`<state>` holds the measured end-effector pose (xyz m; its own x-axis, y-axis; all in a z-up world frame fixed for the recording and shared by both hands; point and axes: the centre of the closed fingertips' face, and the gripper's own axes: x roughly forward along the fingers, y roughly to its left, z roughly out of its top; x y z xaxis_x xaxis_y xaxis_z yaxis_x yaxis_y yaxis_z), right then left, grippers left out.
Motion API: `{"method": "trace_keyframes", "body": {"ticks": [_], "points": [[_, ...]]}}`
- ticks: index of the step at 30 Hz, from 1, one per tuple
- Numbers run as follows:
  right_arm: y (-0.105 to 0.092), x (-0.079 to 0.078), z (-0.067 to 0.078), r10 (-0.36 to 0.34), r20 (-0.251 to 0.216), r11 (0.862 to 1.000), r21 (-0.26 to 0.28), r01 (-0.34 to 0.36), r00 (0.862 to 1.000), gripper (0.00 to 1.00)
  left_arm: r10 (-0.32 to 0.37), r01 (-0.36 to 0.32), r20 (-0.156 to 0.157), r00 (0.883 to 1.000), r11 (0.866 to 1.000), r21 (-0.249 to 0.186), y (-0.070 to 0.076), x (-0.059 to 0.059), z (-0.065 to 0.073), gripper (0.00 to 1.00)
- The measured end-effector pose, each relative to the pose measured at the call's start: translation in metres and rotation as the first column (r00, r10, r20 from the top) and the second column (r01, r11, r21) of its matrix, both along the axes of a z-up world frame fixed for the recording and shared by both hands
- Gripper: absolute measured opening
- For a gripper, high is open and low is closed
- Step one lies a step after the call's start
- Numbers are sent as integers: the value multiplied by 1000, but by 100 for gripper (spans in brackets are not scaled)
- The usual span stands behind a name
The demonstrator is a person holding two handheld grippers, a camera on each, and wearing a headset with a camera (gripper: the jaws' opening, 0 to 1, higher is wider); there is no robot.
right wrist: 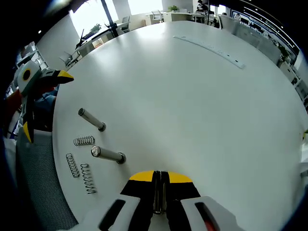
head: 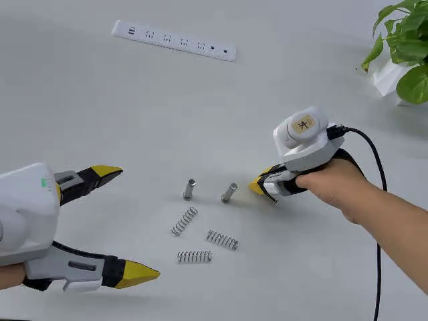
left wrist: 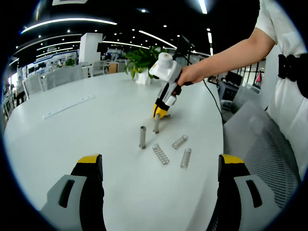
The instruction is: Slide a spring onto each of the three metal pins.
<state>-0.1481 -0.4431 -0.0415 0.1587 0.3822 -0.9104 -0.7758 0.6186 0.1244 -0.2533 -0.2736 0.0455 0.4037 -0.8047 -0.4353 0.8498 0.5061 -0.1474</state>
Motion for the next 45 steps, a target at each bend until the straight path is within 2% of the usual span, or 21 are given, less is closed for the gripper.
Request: {"method": "trace_keyframes", "body": {"ticks": [13, 24, 45], "points": [[0, -4, 17, 2, 37, 1000, 27, -3, 999, 5, -7, 7, 5, 1000, 1000, 0, -1, -1, 2, 99], [-8, -7, 33, -12, 76, 999, 50, 8, 997, 5, -18, 18, 7, 1000, 1000, 6, -3, -2, 4, 99], [-24, -19, 48, -76, 133, 992, 112, 61, 988, 4, -32, 32, 10, 999, 999, 16, -7, -4, 6, 99]]}}
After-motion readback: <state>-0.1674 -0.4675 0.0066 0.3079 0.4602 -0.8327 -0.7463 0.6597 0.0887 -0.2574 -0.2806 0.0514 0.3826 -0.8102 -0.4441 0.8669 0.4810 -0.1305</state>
